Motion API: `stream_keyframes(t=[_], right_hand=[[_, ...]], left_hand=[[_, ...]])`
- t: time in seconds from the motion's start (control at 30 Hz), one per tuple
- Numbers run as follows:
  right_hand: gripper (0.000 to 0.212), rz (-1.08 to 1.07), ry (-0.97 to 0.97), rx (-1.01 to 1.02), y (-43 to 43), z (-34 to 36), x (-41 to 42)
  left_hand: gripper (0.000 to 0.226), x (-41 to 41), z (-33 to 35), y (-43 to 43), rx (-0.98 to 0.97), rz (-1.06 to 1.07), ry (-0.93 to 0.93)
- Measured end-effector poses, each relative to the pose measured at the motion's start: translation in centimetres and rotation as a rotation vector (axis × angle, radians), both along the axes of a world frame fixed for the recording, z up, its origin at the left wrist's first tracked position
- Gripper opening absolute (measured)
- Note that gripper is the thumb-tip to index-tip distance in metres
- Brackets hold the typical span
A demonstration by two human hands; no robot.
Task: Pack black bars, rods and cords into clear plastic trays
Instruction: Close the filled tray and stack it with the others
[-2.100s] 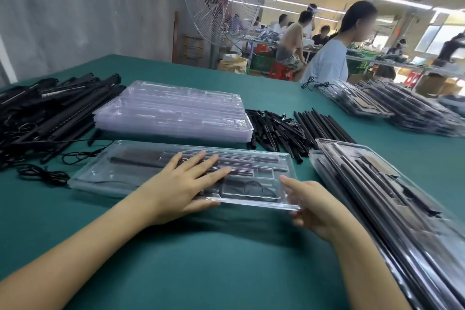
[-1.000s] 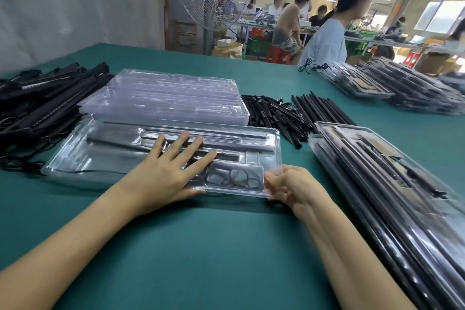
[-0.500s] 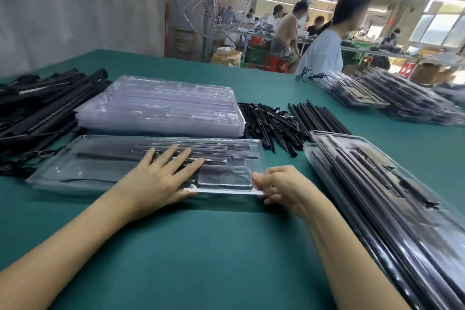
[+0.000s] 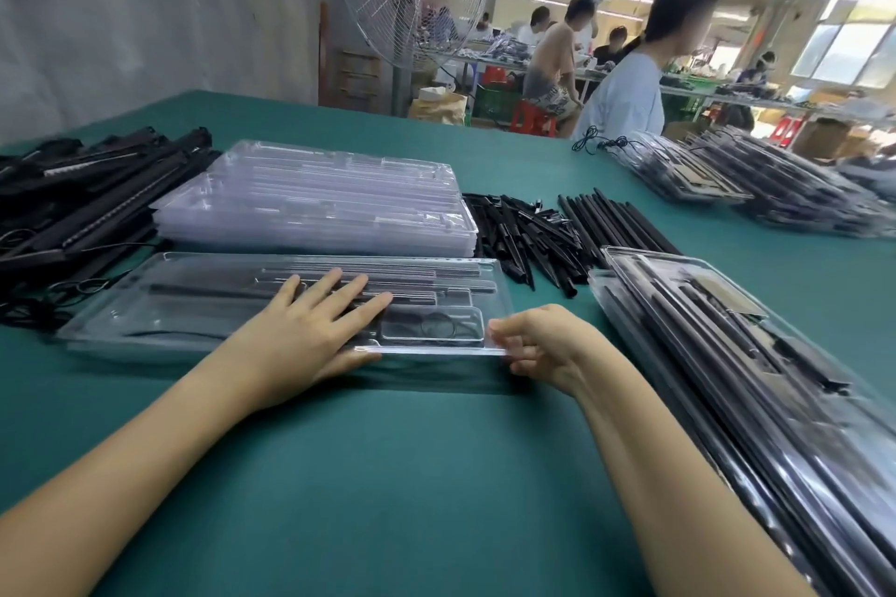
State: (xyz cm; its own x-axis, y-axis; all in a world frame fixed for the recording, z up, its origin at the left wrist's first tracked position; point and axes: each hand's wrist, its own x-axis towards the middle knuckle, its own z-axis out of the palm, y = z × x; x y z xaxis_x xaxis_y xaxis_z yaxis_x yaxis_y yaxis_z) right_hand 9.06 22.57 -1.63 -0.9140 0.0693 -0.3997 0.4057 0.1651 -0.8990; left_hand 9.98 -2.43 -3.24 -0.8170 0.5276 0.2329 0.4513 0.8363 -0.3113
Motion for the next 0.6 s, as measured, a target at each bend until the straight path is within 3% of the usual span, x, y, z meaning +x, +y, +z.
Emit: stream_keyframes(t=[0.1, 0.3, 0.6], right_hand=[[0.017, -0.035, 0.063, 0.065, -0.6, -0.5, 0.1], [0.019, -0.087, 0.062, -0.014, -1.1, -0.5, 0.4], [0.022, -0.13, 0.022, 0.041, -1.5, -0.6, -0.1]], left_hand=[[0.081, 0.0, 0.2, -0.1, 0.002, 0.01, -0.04], [0.091, 0.2, 0.2, -0.4, 0.006, 0.018, -0.093], [0.08, 0.5, 0.5, -0.5, -0.026, 0.019, -0.086]])
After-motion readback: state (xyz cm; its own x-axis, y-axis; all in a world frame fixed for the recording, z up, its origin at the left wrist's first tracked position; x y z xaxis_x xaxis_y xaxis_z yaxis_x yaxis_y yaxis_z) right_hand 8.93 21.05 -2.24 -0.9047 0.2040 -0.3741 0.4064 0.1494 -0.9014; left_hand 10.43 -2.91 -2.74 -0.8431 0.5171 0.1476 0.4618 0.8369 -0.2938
